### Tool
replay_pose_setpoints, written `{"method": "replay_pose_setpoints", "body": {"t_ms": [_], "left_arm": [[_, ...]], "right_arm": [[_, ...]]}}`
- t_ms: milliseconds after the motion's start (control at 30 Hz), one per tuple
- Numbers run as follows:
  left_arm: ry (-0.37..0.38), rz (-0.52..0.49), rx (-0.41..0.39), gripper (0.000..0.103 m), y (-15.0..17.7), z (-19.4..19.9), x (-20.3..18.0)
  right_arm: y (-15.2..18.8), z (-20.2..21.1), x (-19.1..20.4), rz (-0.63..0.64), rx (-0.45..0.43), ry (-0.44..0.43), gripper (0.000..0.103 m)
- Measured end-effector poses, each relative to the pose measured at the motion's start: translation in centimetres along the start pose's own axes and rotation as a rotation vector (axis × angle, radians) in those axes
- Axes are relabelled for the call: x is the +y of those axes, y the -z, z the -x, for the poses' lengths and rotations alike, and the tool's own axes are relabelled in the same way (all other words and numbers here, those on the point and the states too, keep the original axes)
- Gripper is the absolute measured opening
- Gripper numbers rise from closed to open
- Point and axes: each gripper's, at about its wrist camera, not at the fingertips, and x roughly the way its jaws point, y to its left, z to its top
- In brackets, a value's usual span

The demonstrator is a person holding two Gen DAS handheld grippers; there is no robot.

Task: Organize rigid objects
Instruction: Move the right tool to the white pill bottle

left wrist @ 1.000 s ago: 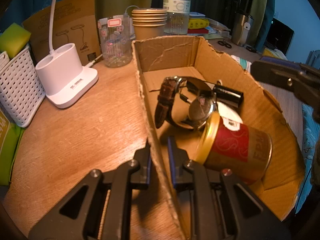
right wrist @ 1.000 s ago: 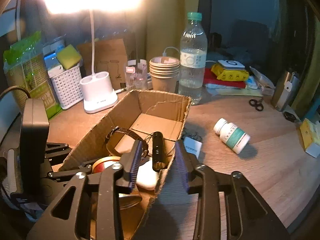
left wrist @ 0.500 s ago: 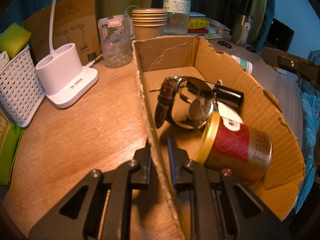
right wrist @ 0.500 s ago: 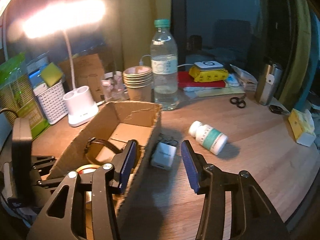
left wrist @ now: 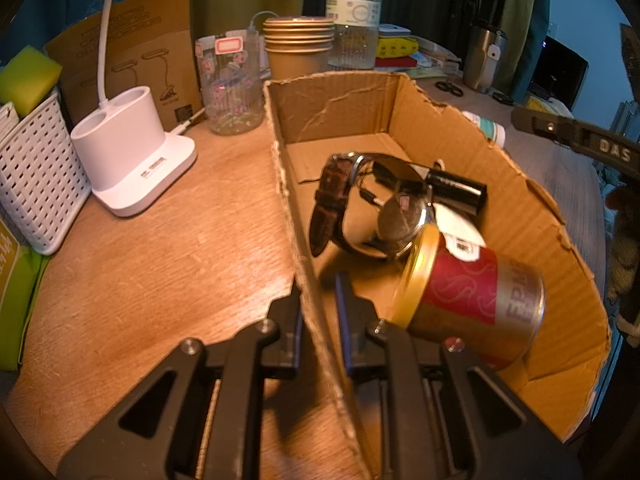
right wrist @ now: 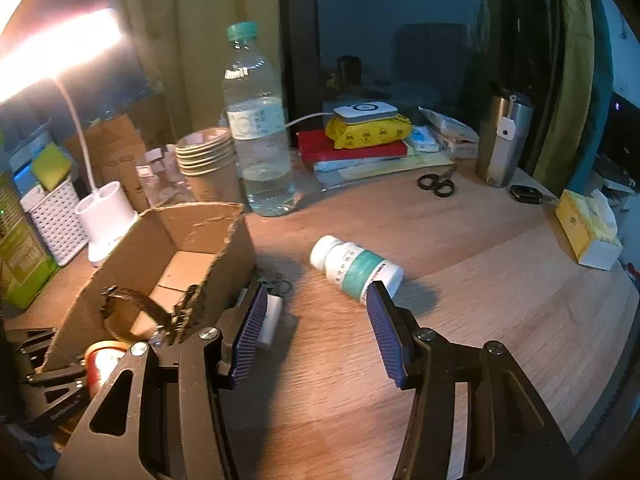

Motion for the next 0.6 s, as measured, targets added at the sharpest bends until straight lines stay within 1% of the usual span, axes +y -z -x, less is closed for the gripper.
{"method": "replay_pose_setpoints", "body": {"t_ms": [67,100,133,167,400,500,600], "left_arm": [[0.0,0.0,0.0,0.015,-0.1,0.1,0.1],[0.0,0.0,0.0,0.015,0.0,0.0,0.0],[0.0,0.0,0.0,0.015,0.0,0.0,0.0],[0.0,0.0,0.0,0.015,0.0,0.0,0.0],[0.0,0.0,0.0,0.015,0.0,0.1,0.1],[0.0,0.0,0.0,0.015,0.0,0.0,0.0],[0.0,0.0,0.0,0.015,0.0,0.0,0.0]], "right_arm": [[-0.1,-0.7,-0.5,0.002,0.008,0.008,0.055],[-0.1,-1.1,-0.8,0.0,0.011,0.015,0.059],[-0.1,-1.6,-1.2,-0.002,0.013,0.028,0.066],[-0.2,-1.8,-1.4,-0.002,0.011,0.035,0.068],[-0.6,-3.7,-3.0,0.02,0.026,0.047,0.069],[-0.8,-4.8,-3.6,0.023,0.041,0.011,0.069],[-1.0,-5.6,-4.0,0.029,0.053,0.011,0.069]]}}
